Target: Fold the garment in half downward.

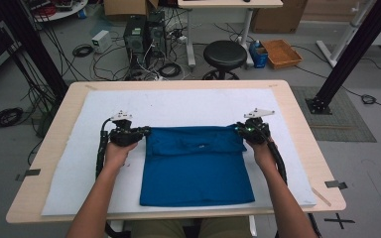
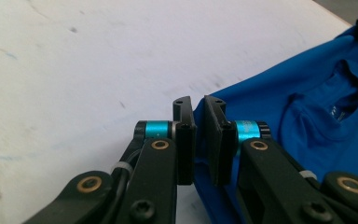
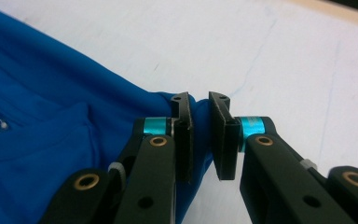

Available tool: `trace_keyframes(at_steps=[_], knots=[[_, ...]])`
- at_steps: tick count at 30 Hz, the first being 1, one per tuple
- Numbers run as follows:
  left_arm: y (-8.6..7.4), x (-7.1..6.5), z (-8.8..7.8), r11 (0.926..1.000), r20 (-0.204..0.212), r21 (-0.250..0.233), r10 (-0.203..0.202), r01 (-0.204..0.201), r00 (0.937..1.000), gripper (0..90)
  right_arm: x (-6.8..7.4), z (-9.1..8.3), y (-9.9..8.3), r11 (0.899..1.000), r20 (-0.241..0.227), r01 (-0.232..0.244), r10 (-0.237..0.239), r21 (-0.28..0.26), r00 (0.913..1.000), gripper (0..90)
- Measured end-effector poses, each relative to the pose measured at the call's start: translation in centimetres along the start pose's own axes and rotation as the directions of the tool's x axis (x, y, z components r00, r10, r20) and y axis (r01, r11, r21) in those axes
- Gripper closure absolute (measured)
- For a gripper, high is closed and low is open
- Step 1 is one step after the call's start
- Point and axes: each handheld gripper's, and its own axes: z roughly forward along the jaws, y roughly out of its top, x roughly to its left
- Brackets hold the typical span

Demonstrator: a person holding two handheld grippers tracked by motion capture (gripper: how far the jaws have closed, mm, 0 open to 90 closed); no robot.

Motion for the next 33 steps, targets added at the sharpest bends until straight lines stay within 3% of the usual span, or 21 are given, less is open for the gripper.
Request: trace_keyframes(at_steps=[1, 2, 3, 4, 5, 7, 12, 13, 14, 17, 18, 19, 20, 21, 24, 25, 28, 29, 30, 31, 33], knots=[[0.0, 0.2, 0.3, 0.9999, -0.029, -0.013, 0.001, -0.001, 0.9996, 81.3, -0.2, 0.7, 0.5, 1.000, 0.013, -0.014, 0.014, -0.011, 0.9998, 80.7], [0.0, 0.2, 0.3, 0.9999, -0.029, -0.013, 0.001, -0.001, 0.9996, 75.3, -0.2, 0.7, 0.5, 1.000, 0.013, -0.014, 0.014, -0.011, 0.9998, 80.7], [-0.2, 0.2, 0.2, 0.9994, -0.047, -0.020, -0.030, 0.029, 0.9984, 64.8, 0.1, 1.2, 0.5, 1.000, 0.024, -0.016, 0.016, 0.002, 0.9996, 70.7], [-0.2, 0.2, 0.2, 0.9994, -0.047, -0.020, -0.030, 0.029, 0.9984, 59.9, 0.1, 1.2, 0.5, 1.000, 0.024, -0.016, 0.016, 0.002, 0.9996, 70.7], [-0.4, 0.1, -0.1, 0.9995, -0.050, -0.023, -0.025, 0.024, 0.9984, 58.5, 0.4, 1.2, 0.2, 0.999, 0.054, -0.026, 0.025, 0.025, 0.9982, 53.2], [-1.0, -0.2, -1.2, 0.9990, -0.059, -0.043, 0.006, -0.009, 0.9982, 57.6, 0.5, 0.8, -0.3, 0.999, 0.042, -0.031, 0.030, 0.017, 0.9987, 50.3], [-2.1, -0.3, -2.8, 0.9973, -0.049, -0.073, 0.000, -0.004, 0.9988, 55.9, 0.3, -0.5, -1.2, 0.998, 0.026, -0.061, 0.061, 0.011, 0.9978, 48.4], [-2.6, -0.4, -3.3, 0.9964, -0.024, -0.084, -0.003, 0.001, 0.9997, 55.7, 0.4, -1.1, -1.3, 0.998, 0.010, -0.058, 0.058, 0.004, 0.9983, 48.3], [-2.6, -0.4, -3.3, 0.9964, -0.024, -0.084, -0.003, 0.001, 0.9997, 55.7, 0.4, -1.1, -1.3, 0.998, 0.010, -0.058, 0.058, 0.004, 0.9983, 48.3], [-3.1, -0.8, -3.6, 0.9960, 0.022, -0.088, 0.014, -0.012, 0.9997, 55.8, 0.8, -2.7, -1.4, 0.998, -0.046, -0.056, 0.055, -0.032, 0.9974, 56.2], [-3.3, -1.1, -3.6, 0.9962, 0.036, -0.085, 0.023, -0.020, 0.9991, 55.8, 0.8, -2.7, -1.4, 0.998, -0.046, -0.056, 0.055, -0.032, 0.9974, 56.2], [-3.6, -1.5, -3.4, 0.9969, 0.065, -0.060, 0.054, -0.050, 0.9964, 56.0, 0.8, -3.3, -1.6, 0.999, -0.075, -0.051, 0.049, -0.019, 0.9959, 64.6], [-3.6, -1.5, -3.4, 0.9969, 0.065, -0.060, 0.054, -0.050, 0.9964, 56.0, 0.8, -3.3, -1.6, 0.999, -0.075, -0.051, 0.049, -0.019, 0.9959, 64.6], [-3.9, -1.8, -3.1, 0.9965, 0.074, -0.049, 0.071, -0.068, 0.9947, 56.0, 1.0, -3.6, -1.9, 1.000, -0.083, -0.022, 0.023, 0.005, 0.9963, 67.1], [-4.1, -2.7, -2.5, 0.9914, 0.087, -0.023, 0.130, -0.129, 0.9876, 56.0, 1.3, -3.6, -2.2, 0.999, -0.113, -0.001, 0.005, 0.036, 0.9936, 67.0], [-4.2, -3.2, -2.0, 0.9860, 0.071, -0.003, 0.167, -0.167, 0.9835, 56.0, 1.7, -3.6, -2.6, 0.998, -0.098, 0.033, -0.027, 0.055, 0.9948, 63.7], [-4.3, -3.4, -1.7, 0.9820, 0.058, 0.023, 0.186, -0.187, 0.9809, 57.8, 1.8, -3.2, -2.9, 0.996, -0.093, 0.043, -0.037, 0.072, 0.9950, 64.3], [-4.3, -3.8, -1.7, 0.9764, 0.046, 0.023, 0.213, -0.215, 0.9759, 69.0, 1.8, -2.8, -3.3, 0.995, -0.101, 0.051, -0.042, 0.088, 0.9940, 76.9], [-4.3, -3.8, -1.7, 0.9764, 0.046, 0.023, 0.213, -0.215, 0.9759, 77.0, 1.8, -2.8, -3.3, 0.995, -0.101, 0.051, -0.042, 0.088, 0.9940, 76.9], [-4.4, -3.9, -1.7, 0.9737, 0.034, 0.028, 0.225, -0.226, 0.9737, 81.5, 1.8, -2.7, -3.5, 0.995, -0.108, 0.057, -0.048, 0.082, 0.9930, 85.3], [-4.4, -4.1, -1.6, 0.9720, 0.019, 0.044, 0.230, -0.231, 0.9730, 85.9, 1.8, -2.8, -3.5, 0.996, -0.114, 0.056, -0.047, 0.074, 0.9923, 86.1]])
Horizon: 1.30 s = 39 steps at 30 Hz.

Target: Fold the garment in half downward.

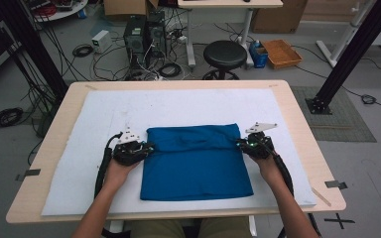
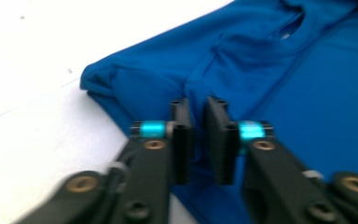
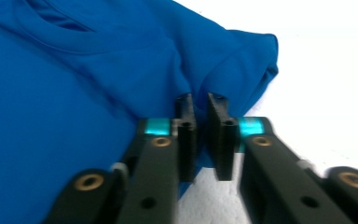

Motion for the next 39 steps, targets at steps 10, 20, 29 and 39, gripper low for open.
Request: trace_keyframes(at_steps=[10, 20, 29, 39], knots=[[-0.2, 0.1, -2.3, 0.9934, 0.063, -0.111, -0.023, 0.030, 0.9977, 86.8, -0.1, -2.0, -0.6, 0.997, -0.048, -0.018, 0.014, -0.070, 0.9987, 86.8], [-1.5, -0.9, -5.0, 0.9913, 0.116, -0.123, 0.061, -0.046, 0.9914, 86.9, 1.0, -4.7, -2.3, 0.995, -0.119, 0.024, -0.036, -0.099, 0.9923, 86.8], [-4.0, -2.7, -7.1, 0.9924, 0.214, -0.072, 0.113, -0.100, 0.9702, 86.7, 2.3, -7.3, -5.8, 0.991, -0.237, 0.069, -0.095, -0.116, 0.9670, 86.8], [-3.1, -1.0, -8.1, 0.9848, 0.156, -0.142, -0.077, 0.100, 0.9848, 55.7, 1.9, -7.6, -5.5, 0.990, -0.225, -0.058, 0.028, -0.126, 0.9739, 77.2]])
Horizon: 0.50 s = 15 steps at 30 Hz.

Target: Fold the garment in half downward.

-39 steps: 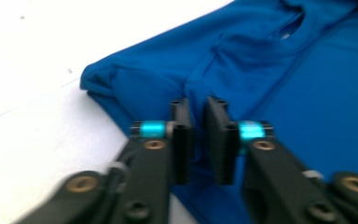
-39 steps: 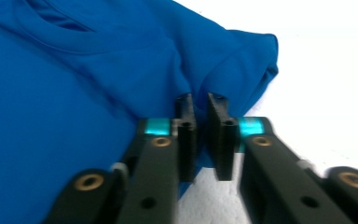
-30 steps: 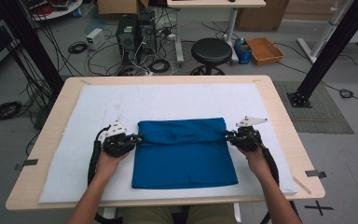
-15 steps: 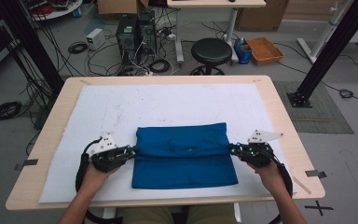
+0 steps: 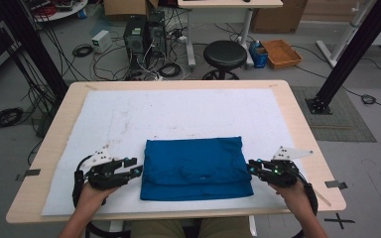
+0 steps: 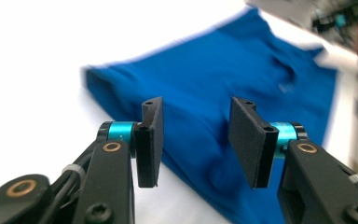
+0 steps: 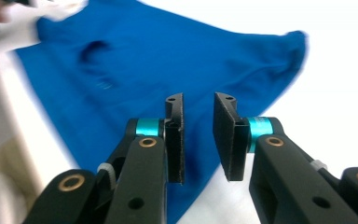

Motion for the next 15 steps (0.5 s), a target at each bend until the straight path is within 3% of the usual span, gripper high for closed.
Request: trace_keyframes(at_steps=[1, 2, 3, 4, 6, 7, 8, 10, 11, 12, 13, 14, 15], knots=[[0.5, 0.2, 0.4, 0.9999, -0.027, -0.009, -0.013, 0.013, 0.9995, 55.7, 0.4, 1.5, 0.6, 0.999, 0.014, 0.029, -0.029, 0.037, 0.9995, 78.5], [0.5, 0.2, 0.4, 0.9999, -0.027, -0.009, -0.013, 0.013, 0.9995, 55.7, 0.4, 1.5, 0.6, 0.999, 0.014, 0.029, -0.029, 0.037, 0.9995, 78.5], [0.6, 0.2, 0.7, 0.9998, -0.037, -0.011, -0.017, 0.016, 0.9992, 55.7, 0.9, 3.2, 0.9, 0.994, 0.022, 0.063, -0.065, 0.091, 0.9977, 79.4], [0.8, 0.1, 1.0, 0.9998, -0.045, -0.008, -0.018, 0.017, 0.9989, 55.7, 0.9, 3.2, 0.9, 0.994, 0.022, 0.063, -0.065, 0.091, 0.9977, 79.4], [0.9, -0.1, 1.5, 0.9999, -0.050, 0.004, -0.011, 0.011, 0.9987, 55.7, 1.2, 4.7, 0.8, 0.986, -0.021, 0.094, -0.092, 0.135, 0.9955, 80.6], [1.0, -0.3, 1.7, 1.0000, -0.045, 0.003, -0.008, 0.008, 0.9990, 55.8, 1.5, 5.0, 0.7, 0.982, -0.069, 0.114, -0.105, 0.152, 0.9921, 82.0], [1.0, -0.4, 1.8, 1.0000, -0.046, 0.003, -0.003, 0.003, 0.9989, 55.7, 1.8, 5.1, 0.6, 0.975, -0.127, 0.147, -0.126, 0.166, 0.9838, 82.9], [0.9, -0.4, 1.7, 1.0000, -0.043, 0.007, -0.001, 0.002, 0.9991, 55.7, 2.3, 4.8, 0.2, 0.960, -0.228, 0.213, -0.169, 0.182, 0.9588, 83.9], [0.9, -0.2, 1.6, 1.0000, -0.050, -0.001, -0.008, 0.008, 0.9987, 55.7, 2.6, 4.1, -0.3, 0.948, -0.311, 0.266, -0.203, 0.175, 0.9286, 85.5], [0.9, -0.2, 1.6, 1.0000, -0.050, -0.001, -0.008, 0.008, 0.9987, 55.7, 2.6, 4.1, -0.3, 0.948, -0.311, 0.266, -0.203, 0.175, 0.9286, 85.5], [0.8, -0.1, 1.5, 1.0000, -0.054, -0.001, -0.010, 0.010, 0.9985, 55.7, 2.7, 3.3, -0.7, 0.942, -0.367, 0.285, -0.204, 0.180, 0.9074, 85.6], [0.8, -0.1, 1.4, 0.9999, -0.055, -0.001, -0.016, 0.016, 0.9984, 55.7, 2.7, 3.3, -0.7, 0.942, -0.367, 0.285, -0.204, 0.180, 0.9074, 85.6], [0.8, -0.1, 1.4, 0.9998, -0.054, 0.001, -0.018, 0.018, 0.9984, 55.4, 2.5, 2.6, -1.1, 0.939, -0.411, 0.291, -0.196, 0.182, 0.8904, 85.6]])
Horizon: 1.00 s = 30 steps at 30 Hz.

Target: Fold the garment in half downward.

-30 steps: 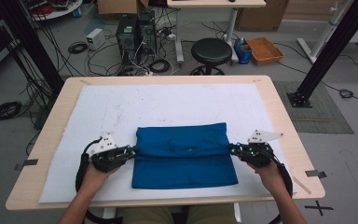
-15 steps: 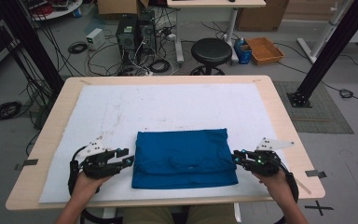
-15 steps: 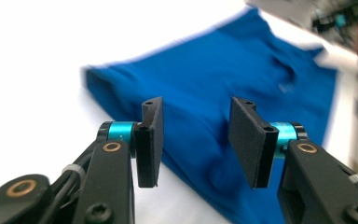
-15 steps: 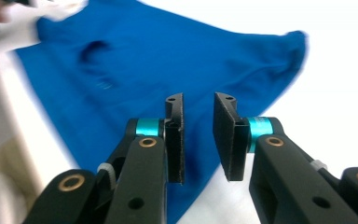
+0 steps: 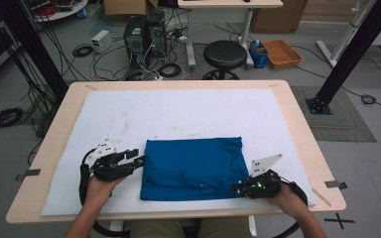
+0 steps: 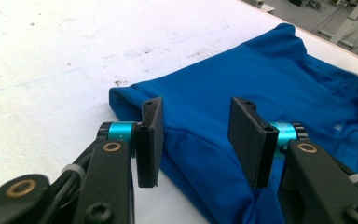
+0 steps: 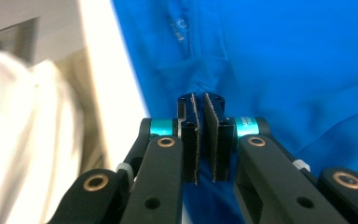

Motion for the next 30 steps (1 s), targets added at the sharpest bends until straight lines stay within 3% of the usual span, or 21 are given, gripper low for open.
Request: trace_keyframes(at_steps=[3, 5, 7, 8, 9, 10, 11, 13, 14, 15, 16, 17, 18, 20, 21, 22, 23, 24, 25, 27, 30], knots=[[0.0, -0.3, 0.3, 1.0000, 0.019, 0.006, 0.000, 0.000, 0.9998, 54.7, 0.1, -0.5, -0.3, 1.000, -0.014, 0.008, -0.008, -0.017, 0.9999, 84.6], [0.2, -0.7, 0.8, 0.9997, 0.049, 0.023, 0.011, -0.012, 0.9987, 54.2, -0.2, -1.1, -0.4, 0.997, 0.009, -0.022, 0.023, -0.068, 0.9997, 79.2], [0.2, -1.3, 1.6, 0.9980, 0.069, 0.054, 0.028, -0.032, 0.9972, 52.7, -0.7, -1.4, -0.3, 0.991, 0.105, -0.085, 0.096, -0.101, 0.9898, 69.7], [0.2, -1.5, 2.0, 0.9969, 0.065, 0.067, 0.036, -0.040, 0.9972, 52.1, -1.6, -1.6, -0.2, 0.976, 0.210, -0.174, 0.198, -0.128, 0.9573, 61.0], [0.3, -1.6, 2.5, 0.9961, 0.053, 0.077, 0.039, -0.043, 0.9978, 52.1, -1.6, -1.6, -0.2, 0.976, 0.210, -0.174, 0.198, -0.128, 0.9573, 61.0], [0.5, -1.6, 2.9, 0.9958, 0.025, 0.080, 0.042, -0.044, 0.9988, 52.1, -2.7, -1.6, 0.1, 0.958, 0.317, -0.238, 0.278, -0.158, 0.9069, 56.5], [0.6, -1.4, 3.3, 0.9965, -0.006, 0.077, 0.032, -0.031, 0.9995, 52.1, -2.7, -1.6, 0.1, 0.958, 0.317, -0.238, 0.278, -0.158, 0.9069, 56.5], [1.1, -0.7, 4.0, 0.9968, -0.089, 0.078, 0.027, -0.020, 0.9957, 49.8, -3.5, -1.6, 0.5, 0.945, 0.385, -0.263, 0.320, -0.195, 0.8656, 51.5], [1.3, -0.3, 4.4, 0.9964, -0.122, 0.084, 0.022, -0.012, 0.9923, 47.6, -4.1, -1.4, 1.1, 0.938, 0.440, -0.276, 0.343, -0.211, 0.8295, 48.5], [1.4, 0.0, 4.7, 0.9955, -0.153, 0.094, 0.027, -0.013, 0.9879, 47.6, -4.1, -1.4, 1.1, 0.938, 0.440, -0.276, 0.343, -0.211, 0.8295, 48.5], [1.6, 0.4, 5.5, 0.9937, -0.185, 0.112, 0.026, -0.005, 0.9825, 45.9, -4.9, -0.9, 1.8, 0.931, 0.481, -0.283, 0.363, -0.232, 0.7982, 45.9], [1.6, 0.4, 5.5, 0.9937, -0.185, 0.112, 0.026, -0.005, 0.9825, 45.9, -4.9, -0.9, 1.8, 0.931, 0.481, -0.283, 0.363, -0.232, 0.7982, 45.9], [1.5, 0.7, 6.2, 0.9891, -0.210, 0.147, 0.033, -0.002, 0.9772, 45.8, -5.5, -0.4, 2.5, 0.926, 0.498, -0.292, 0.375, -0.239, 0.7821, 46.4], [1.4, 0.9, 6.5, 0.9859, -0.219, 0.167, 0.034, 0.003, 0.9751, 46.0, -5.9, 0.0, 2.9, 0.925, 0.496, -0.301, 0.378, -0.231, 0.7816, 50.4], [1.3, 1.0, 6.9, 0.9820, -0.231, 0.189, 0.037, 0.008, 0.9723, 48.4, -6.2, 0.3, 3.2, 0.928, 0.510, -0.302, 0.373, -0.220, 0.7753, 56.8], [1.1, 1.3, 7.2, 0.9767, -0.248, 0.214, 0.050, 0.004, 0.9675, 67.8, -6.9, 1.0, 3.7, 0.927, 0.522, -0.323, 0.375, -0.192, 0.7658, 73.4], [1.1, 1.3, 7.2, 0.9767, -0.248, 0.214, 0.050, 0.004, 0.9675, 76.0, -6.9, 1.0, 3.7, 0.927, 0.522, -0.323, 0.375, -0.192, 0.7658, 73.4], [1.1, 1.4, 7.3, 0.9770, -0.253, 0.213, 0.044, 0.012, 0.9664, 76.0, -7.3, 1.3, 3.9, 0.933, 0.532, -0.314, 0.359, -0.178, 0.7668, 80.5], [1.2, 1.4, 7.2, 0.9803, -0.259, 0.197, 0.037, 0.015, 0.9651, 83.1, -7.6, 1.5, 4.1, 0.938, 0.546, -0.299, 0.344, -0.172, 0.7638, 83.0], [1.5, 1.9, 7.2, 0.9868, -0.266, 0.155, -0.003, 0.046, 0.9640, 85.9, -8.0, 1.7, 4.5, 0.936, 0.573, -0.298, 0.351, -0.188, 0.7405, 83.7], [1.9, 3.0, 7.6, 0.9866, -0.273, 0.122, -0.072, 0.108, 0.9594, 85.8, -8.9, 1.7, 4.8, 0.926, 0.601, -0.295, 0.376, -0.235, 0.7049, 83.8]])
